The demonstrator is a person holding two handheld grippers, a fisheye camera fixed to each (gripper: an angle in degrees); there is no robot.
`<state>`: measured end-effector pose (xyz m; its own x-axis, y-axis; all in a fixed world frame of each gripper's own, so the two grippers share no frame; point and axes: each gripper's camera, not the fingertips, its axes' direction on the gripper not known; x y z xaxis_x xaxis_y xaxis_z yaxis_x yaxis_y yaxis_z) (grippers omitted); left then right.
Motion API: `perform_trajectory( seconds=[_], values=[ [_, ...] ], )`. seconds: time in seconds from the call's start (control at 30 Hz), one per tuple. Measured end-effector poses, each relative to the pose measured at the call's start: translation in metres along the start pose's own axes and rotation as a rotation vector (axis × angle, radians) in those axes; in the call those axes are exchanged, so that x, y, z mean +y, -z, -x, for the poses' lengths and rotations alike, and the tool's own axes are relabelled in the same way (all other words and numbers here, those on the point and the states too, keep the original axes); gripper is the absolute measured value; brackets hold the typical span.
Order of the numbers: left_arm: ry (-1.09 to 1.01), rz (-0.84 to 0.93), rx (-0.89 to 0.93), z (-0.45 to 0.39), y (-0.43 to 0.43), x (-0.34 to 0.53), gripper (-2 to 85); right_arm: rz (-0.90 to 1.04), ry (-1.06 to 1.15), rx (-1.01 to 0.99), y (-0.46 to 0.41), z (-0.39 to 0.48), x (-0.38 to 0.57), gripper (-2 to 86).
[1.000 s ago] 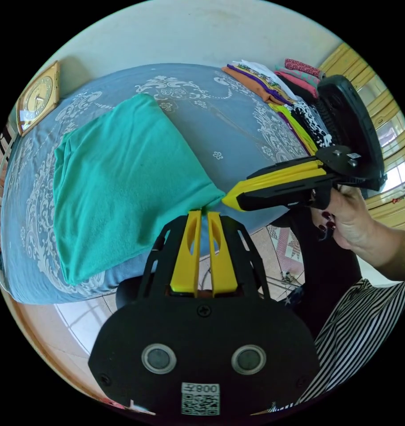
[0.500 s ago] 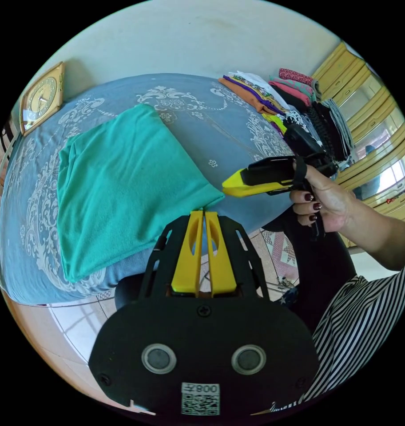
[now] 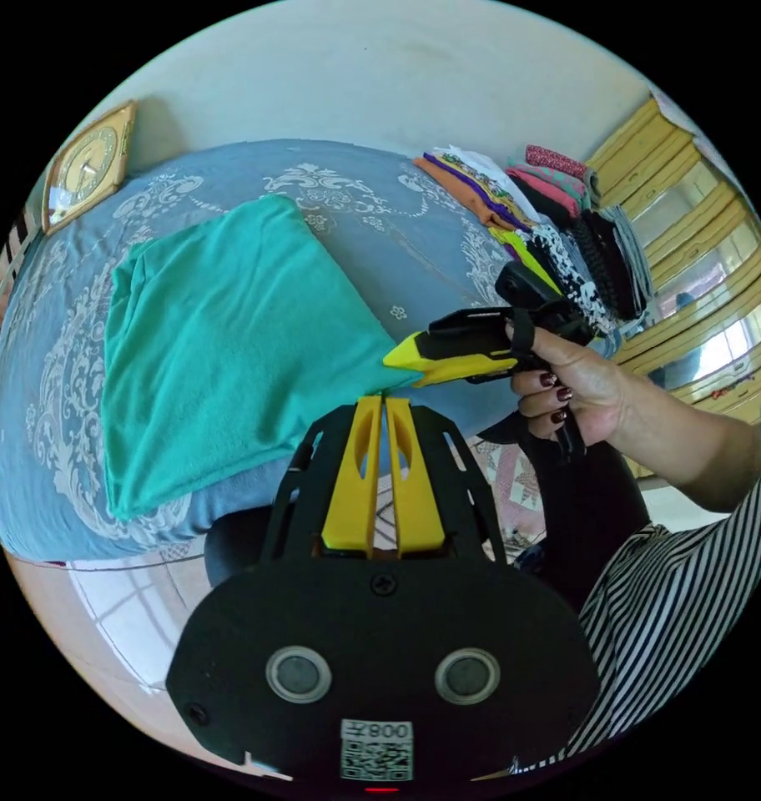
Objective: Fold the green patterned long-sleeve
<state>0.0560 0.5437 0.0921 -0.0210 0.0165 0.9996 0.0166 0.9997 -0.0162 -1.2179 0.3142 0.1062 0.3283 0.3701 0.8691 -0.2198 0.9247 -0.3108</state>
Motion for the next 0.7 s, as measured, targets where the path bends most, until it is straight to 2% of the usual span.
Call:
perform_trajectory(
  seconds=[0.2,0.27,0.47,0.57,0.7],
  values=[
    [0.287,-0.118,0.262,0.09,0.014,0.048,0.8,-0.029,0.043,-0.049,-0.001,0.002,0.001,2.1],
    [0.436,-0.212,0.4,0.133,0.019,0.08,1.4,-0.029,0.071,-0.057,-0.002,0.008,-0.001,1.9],
    [0.782,-0.377,0.645,0.22,0.004,0.157,5.0,-0.009,0.163,-0.05,-0.012,0.031,-0.014,1.5],
    [0.912,-0.504,0.748,0.249,-0.007,0.185,7.5,0.004,0.18,-0.036,-0.016,0.033,-0.02,1.5],
    [0.994,-0.587,0.831,0.276,-0.019,0.202,10.8,0.003,0.182,-0.037,-0.018,0.026,-0.025,1.5]
  ],
)
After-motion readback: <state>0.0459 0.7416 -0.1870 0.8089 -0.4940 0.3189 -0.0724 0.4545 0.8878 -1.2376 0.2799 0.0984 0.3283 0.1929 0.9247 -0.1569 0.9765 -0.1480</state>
